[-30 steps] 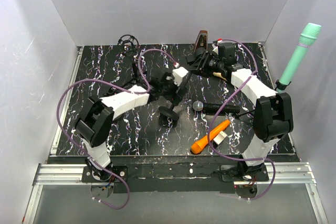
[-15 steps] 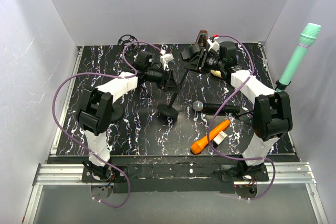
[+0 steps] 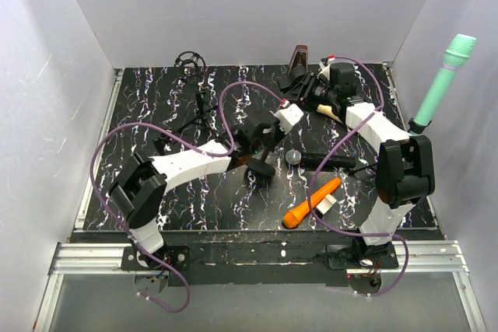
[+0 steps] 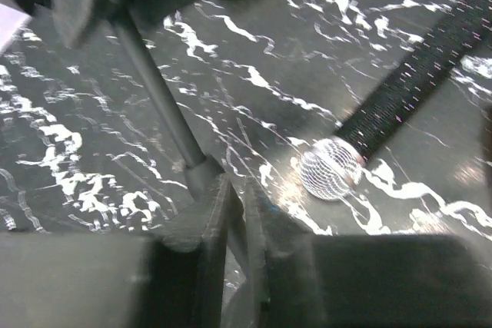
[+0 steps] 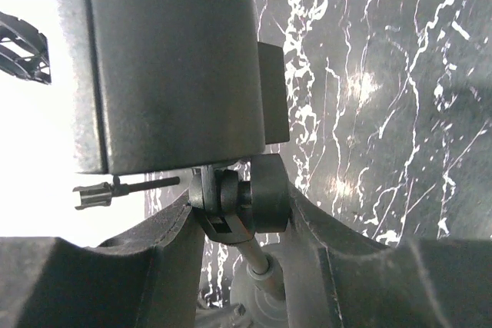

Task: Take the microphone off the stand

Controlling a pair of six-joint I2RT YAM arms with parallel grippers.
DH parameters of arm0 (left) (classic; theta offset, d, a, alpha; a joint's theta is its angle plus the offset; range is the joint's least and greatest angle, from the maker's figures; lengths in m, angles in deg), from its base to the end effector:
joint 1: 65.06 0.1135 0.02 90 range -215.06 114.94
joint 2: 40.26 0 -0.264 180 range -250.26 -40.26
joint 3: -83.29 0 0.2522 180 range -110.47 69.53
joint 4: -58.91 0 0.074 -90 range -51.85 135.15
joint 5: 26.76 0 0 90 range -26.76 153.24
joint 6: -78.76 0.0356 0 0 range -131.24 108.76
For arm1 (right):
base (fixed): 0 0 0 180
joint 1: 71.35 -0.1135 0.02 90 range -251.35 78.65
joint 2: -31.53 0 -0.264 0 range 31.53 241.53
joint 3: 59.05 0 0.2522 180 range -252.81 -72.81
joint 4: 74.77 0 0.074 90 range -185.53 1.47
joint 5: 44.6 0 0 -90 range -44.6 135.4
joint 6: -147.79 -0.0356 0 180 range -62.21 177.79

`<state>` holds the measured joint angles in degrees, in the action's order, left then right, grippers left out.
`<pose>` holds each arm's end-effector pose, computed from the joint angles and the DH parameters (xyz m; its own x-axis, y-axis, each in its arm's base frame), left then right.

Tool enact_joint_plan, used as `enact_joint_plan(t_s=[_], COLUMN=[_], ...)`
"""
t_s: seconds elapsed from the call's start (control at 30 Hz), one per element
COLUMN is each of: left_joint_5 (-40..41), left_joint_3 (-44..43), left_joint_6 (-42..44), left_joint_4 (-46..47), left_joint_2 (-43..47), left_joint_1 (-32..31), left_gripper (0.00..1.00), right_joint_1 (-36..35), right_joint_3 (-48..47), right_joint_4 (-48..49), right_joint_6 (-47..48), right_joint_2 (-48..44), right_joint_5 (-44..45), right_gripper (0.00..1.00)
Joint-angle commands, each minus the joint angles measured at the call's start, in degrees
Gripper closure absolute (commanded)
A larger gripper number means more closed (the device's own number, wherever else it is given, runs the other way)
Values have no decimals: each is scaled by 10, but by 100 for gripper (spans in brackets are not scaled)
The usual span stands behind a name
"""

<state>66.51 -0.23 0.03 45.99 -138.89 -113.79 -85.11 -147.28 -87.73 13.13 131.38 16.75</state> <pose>0.2652 -0.2991 0.2573 -0.1638 0.4825 -0.8604 0.7639 0.6139 0.1988 0.3921 0.1136 0.2790 -0.7318 0.4559 -0.5067 -0.1657 0.6021 0.7811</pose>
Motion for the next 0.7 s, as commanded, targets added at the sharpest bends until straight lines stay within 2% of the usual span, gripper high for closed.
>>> enact_joint_plan(t_s=[0.0, 0.07, 0.1, 0.13, 0.2, 0.3, 0.37, 0.53, 0.67], left_joint_5=[237, 208, 168, 114, -29, -259, -350, -444, -462], left_joint_3=[12, 13, 9, 2, -11, -40, -52, -64, -78], left_joint_6=[57, 20, 4, -11, -51, -85, -88, -93, -132], left_joint_4=[55, 25, -3, -37, -95, -153, -163, -128, -81], left_joint_2=[7, 12, 17, 20, 31, 19, 7, -31, -72], left_joint_1=[4, 8, 14, 28, 62, 117, 139, 155, 149], left_gripper=[100, 100, 89, 61, 31, 13, 12, 15, 32], right_joint_1=[-21, -20, -20, -20, -20, -19, -19, -19, -20], right_joint_3=[-30, -28, -25, -23, -15, -3, 1, -2, -9], right_joint_4=[-32, -32, -30, -26, -17, 13, 23, 31, 23], right_joint_6=[-47, -46, -44, -42, -36, -23, -18, -14, -13], right_joint_2=[-4, -3, -3, -4, -6, -10, -10, -6, -3], right_joint_5=[3, 3, 3, 2, -4, -24, -31, -40, -41], right_gripper=[99, 99, 99, 99, 99, 99, 99, 99, 99])
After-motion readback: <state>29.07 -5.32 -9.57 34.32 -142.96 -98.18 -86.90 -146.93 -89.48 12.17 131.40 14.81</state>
